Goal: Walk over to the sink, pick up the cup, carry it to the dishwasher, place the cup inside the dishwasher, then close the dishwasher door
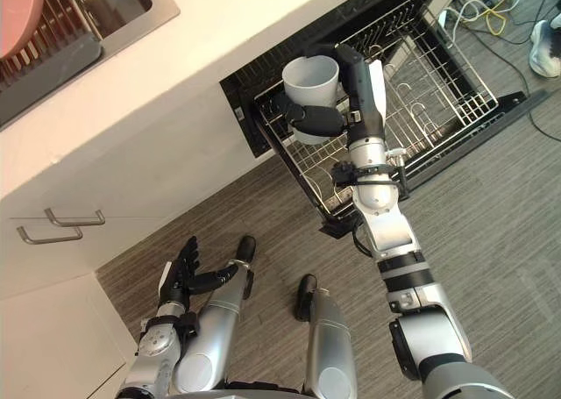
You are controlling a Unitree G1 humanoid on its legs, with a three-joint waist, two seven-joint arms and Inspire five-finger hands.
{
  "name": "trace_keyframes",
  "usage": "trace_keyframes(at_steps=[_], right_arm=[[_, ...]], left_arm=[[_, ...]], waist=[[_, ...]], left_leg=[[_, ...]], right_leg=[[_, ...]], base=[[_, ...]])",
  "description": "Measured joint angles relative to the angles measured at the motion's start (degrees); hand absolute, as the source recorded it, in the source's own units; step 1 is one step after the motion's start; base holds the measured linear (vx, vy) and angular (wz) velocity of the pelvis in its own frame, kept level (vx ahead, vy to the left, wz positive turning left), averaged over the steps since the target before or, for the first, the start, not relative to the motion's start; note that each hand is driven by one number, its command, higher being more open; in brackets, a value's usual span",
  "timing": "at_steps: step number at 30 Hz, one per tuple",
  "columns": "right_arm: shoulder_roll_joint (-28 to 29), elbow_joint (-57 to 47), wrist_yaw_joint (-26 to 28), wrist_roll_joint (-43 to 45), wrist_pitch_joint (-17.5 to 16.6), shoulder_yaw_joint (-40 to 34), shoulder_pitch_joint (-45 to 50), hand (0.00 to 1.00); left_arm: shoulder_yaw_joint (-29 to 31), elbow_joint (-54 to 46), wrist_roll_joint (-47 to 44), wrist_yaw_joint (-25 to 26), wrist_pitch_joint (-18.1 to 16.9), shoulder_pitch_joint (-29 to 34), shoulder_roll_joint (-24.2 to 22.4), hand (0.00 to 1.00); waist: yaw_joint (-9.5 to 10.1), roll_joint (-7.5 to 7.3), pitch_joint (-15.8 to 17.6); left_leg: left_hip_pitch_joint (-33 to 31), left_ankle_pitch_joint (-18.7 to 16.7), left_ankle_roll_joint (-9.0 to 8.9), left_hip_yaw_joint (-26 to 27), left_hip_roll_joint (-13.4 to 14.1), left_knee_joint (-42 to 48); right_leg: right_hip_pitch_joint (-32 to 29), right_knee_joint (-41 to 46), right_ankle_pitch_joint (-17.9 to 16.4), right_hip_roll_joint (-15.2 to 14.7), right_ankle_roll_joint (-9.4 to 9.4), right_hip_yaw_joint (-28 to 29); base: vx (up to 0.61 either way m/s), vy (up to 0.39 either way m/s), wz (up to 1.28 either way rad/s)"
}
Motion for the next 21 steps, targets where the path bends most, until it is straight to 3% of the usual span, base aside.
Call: trace_keyframes(at_steps=[21], right_arm=[[0.8, 24.6, -0.2, -4.9, 5.3, 5.4, -15.2, 0.0]], left_arm=[[-2.2, 0.3, 0.1, 2.9, 0.0, -2.4, 0.1, 1.0]], waist=[[1.86, -0.13, 0.2]], left_leg=[[-2.8, -0.6, 0.04, -1.7, -0.5, 0.6]], right_leg=[[-0.6, -1.3, -0.1, -0.7, -0.12, -4.0]], base=[[0.02, 0.0, 0.05]])
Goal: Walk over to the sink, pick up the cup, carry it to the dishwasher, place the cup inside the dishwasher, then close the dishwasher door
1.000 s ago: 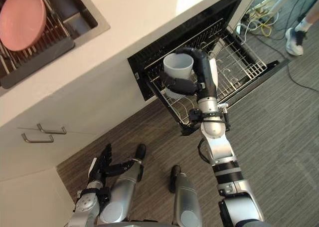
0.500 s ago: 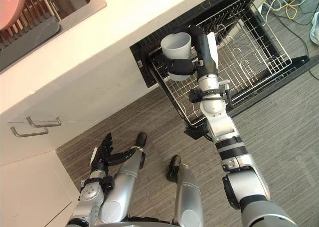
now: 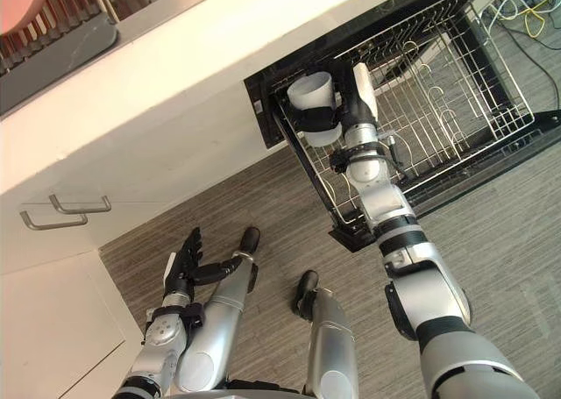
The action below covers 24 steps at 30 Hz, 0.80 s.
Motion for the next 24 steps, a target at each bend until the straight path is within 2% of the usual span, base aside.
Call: trace_keyframes(at_steps=[15, 16, 24], right_arm=[[2.3, 12.2, -1.2, -5.3, 2.4, 0.8, -5.6, 0.0], [2.3, 12.9, -1.2, -6.2, 2.4, 1.0, -6.3, 1.0], [4.0, 15.4, -2.2, -7.4, 2.8, 1.4, -7.2, 1.0]], left_arm=[[-0.2, 2.2, 0.0, 1.6, 0.0, -1.8, -0.2, 1.0], [-0.2, 2.3, 0.0, 1.8, 0.0, -1.9, -0.2, 1.0], [-0.3, 4.1, 0.1, 2.7, 0.0, -2.8, -0.1, 1.0]], waist=[[0.01, 0.0, 0.0], [-0.01, 0.0, 0.0], [-0.09, -0.03, 0.0]], left_leg=[[0.0, 0.2, -0.35, -0.3, -0.1, 0.0], [0.0, 0.4, -0.51, -0.3, 0.0, -0.1], [1.2, 1.7, -0.95, -0.1, 0.2, -1.9]], right_leg=[[0.1, 0.1, 0.0, -0.2, -0.02, -0.8], [0.1, 0.1, 0.0, -0.2, -0.03, -0.9], [0.6, 0.1, 0.3, -0.5, -0.42, -1.8]], base=[[0.0, -0.001, 0.0], [0.0, 0.0, 0.0], [-0.03, -0.017, 0.03]])
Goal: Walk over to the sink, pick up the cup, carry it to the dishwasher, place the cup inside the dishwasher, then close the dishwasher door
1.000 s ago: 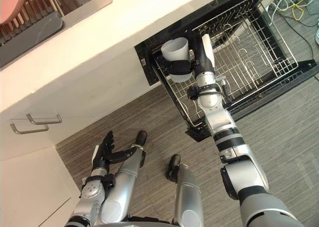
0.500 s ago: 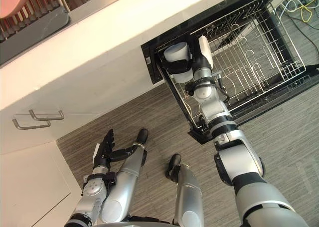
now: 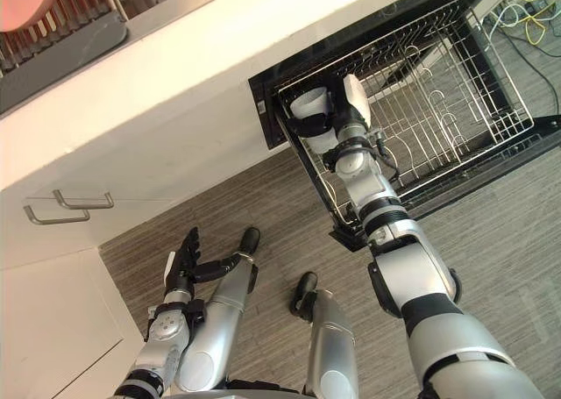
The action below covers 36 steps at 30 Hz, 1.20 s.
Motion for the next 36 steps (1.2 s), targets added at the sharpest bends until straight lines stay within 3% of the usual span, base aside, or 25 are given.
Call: trace_keyframes(at_steps=[13, 18, 27, 36], right_arm=[[2.8, -0.4, -1.9, -0.6, 0.6, -0.3, 0.1, 1.0], [3.1, -5.2, -2.6, -0.5, 0.7, -2.2, 2.0, 1.0], [4.9, -23.0, -4.3, -0.6, 1.1, -6.9, 13.9, 1.0], [6.6, -39.8, -3.7, -0.7, 0.3, -10.8, 32.7, 1.0]], left_arm=[[0.0, 1.9, 0.0, 0.6, 0.0, -1.3, 0.1, 1.0], [0.0, 2.2, 0.0, 1.5, 0.1, -1.5, 0.1, 1.0], [0.3, 2.3, 0.1, 2.7, 0.5, -1.7, 0.8, 1.0], [-2.3, 4.8, 0.1, 1.2, 1.3, -1.5, 1.7, 1.0]], waist=[[-0.17, -0.29, -0.2], [-0.39, -0.58, -0.1], [-1.88, -2.86, 0.0], [-3.97, -3.63, -0.2]], left_leg=[[0.5, 2.5, -0.22, 0.0, 0.2, -2.8], [1.3, 3.4, -0.2, 0.1, 0.2, -4.2], [6.2, 3.8, -0.14, 1.4, 0.4, -6.8], [15.7, 6.8, 0.52, 3.3, 1.0, -16.0]], right_leg=[[-0.3, -0.8, 1.3, 0.0, -0.37, -0.4], [-0.3, -0.8, 1.5, -0.2, -0.44, -0.3], [3.2, -2.1, 1.8, -0.3, -0.42, 0.9], [10.8, -10.0, 5.2, 0.4, 0.17, 2.8]], base=[[-0.01, -0.003, 0.0], [0.0, 0.0, 0.0], [0.0, -0.004, -0.05], [0.02, 0.006, -0.12]])
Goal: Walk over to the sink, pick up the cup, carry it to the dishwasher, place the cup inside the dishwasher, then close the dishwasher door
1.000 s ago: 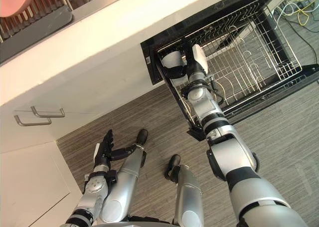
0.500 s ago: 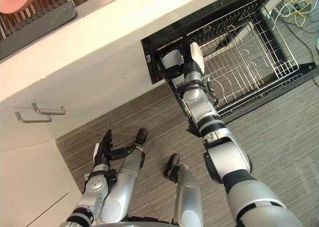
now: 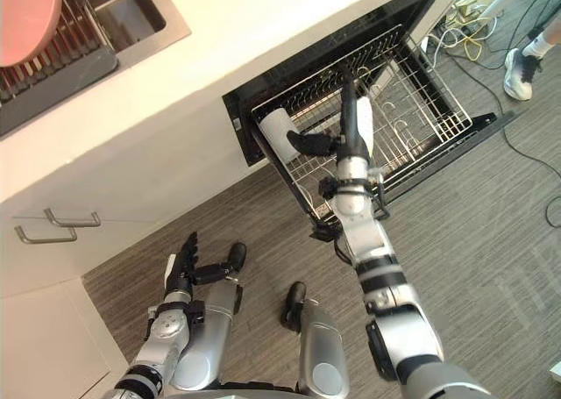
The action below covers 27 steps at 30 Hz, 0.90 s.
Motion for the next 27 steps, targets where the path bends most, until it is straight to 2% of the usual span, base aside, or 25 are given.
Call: trace_keyframes(at_steps=[4, 7, 9, 10, 16, 18, 21, 27], right_arm=[[2.9, -6.0, 1.8, 0.2, -2.1, -0.5, 11.8, 1.0], [5.6, -9.1, 3.7, 0.2, -3.3, -0.9, 21.8, 1.0], [6.8, -10.7, 4.5, 0.2, -3.8, -1.5, 26.3, 1.0], [7.6, -10.9, 5.1, 0.4, -4.6, -2.0, 28.9, 1.0], [9.0, -10.9, 7.9, 3.5, -6.8, -1.9, 35.3, 1.0], [9.2, -10.2, 9.2, 4.6, -7.1, -1.3, 36.8, 1.0], [9.4, -10.1, 9.8, 4.5, -7.4, 0.3, 38.1, 1.0], [9.6, -10.8, 9.2, 2.9, -8.0, 1.3, 38.0, 1.0]], left_arm=[[-0.3, 0.8, 1.1, -1.3, 0.4, 1.2, 0.6, 1.0], [-0.9, 2.3, 2.3, -2.6, 1.3, 2.3, 1.5, 1.0], [-0.9, 2.7, 3.4, -3.1, 1.5, 3.5, 1.6, 1.0], [-1.0, 3.8, 4.3, -3.6, 1.6, 4.3, 1.4, 1.0], [-1.1, 5.5, 5.7, -4.4, 1.9, 7.0, 0.4, 1.0], [-1.1, 7.0, 6.3, -4.8, 2.1, 7.1, 0.0, 1.0], [-1.1, 7.1, 6.7, -5.0, 2.1, 7.9, 0.0, 1.0], [-0.8, 8.6, 6.7, -4.9, 2.0, 8.1, -0.2, 1.0]], waist=[[-1.65, -0.78, -0.7], [-2.78, -1.87, -3.0], [-3.09, -1.83, -4.9], [-3.7, -1.56, -6.9], [-4.38, 0.7, -12.1], [-4.48, 1.87, -13.0], [-4.61, 2.56, -14.0], [-5.04, 2.73, -14.6]], left_leg=[[4.2, 1.6, 0.28, 0.5, 0.2, -4.9], [8.1, 2.8, 0.51, 1.6, 0.6, -9.3], [9.7, 2.9, 0.64, 2.1, 0.6, -10.6], [10.3, 3.0, 0.7, 2.2, 0.5, -11.3], [14.4, 3.8, 1.07, 3.1, 0.5, -14.7], [16.1, 4.4, 1.06, 3.1, 0.5, -16.0], [16.9, 5.3, 1.07, 3.0, 0.6, -17.2], [19.3, 6.7, 1.38, 2.0, 0.4, -19.0]], right_leg=[[3.7, -4.6, 1.8, 0.5, 0.33, 0.4], [7.0, -9.2, 3.5, 1.0, 0.59, 1.2], [8.7, -11.2, 4.2, 1.1, 0.89, 1.6], [9.7, -12.6, 4.5, 1.1, 1.16, 1.7], [13.9, -17.3, 6.5, 1.3, 1.65, 2.2], [15.3, -18.1, 6.9, 1.3, 1.7, 2.2], [15.6, -18.1, 7.2, 1.4, 1.69, 2.2], [18.2, -19.2, 8.1, 1.4, 1.94, 1.4]], base=[[0.03, 0.013, -0.09], [0.04, 0.0, -0.16], [0.06, 0.008, -0.15], [0.06, 0.009, -0.07], [0.02, 0.002, -0.08], [0.0, 0.0, 0.0], [-0.06, 0.006, 0.0], [-0.07, 0.016, 0.08]])
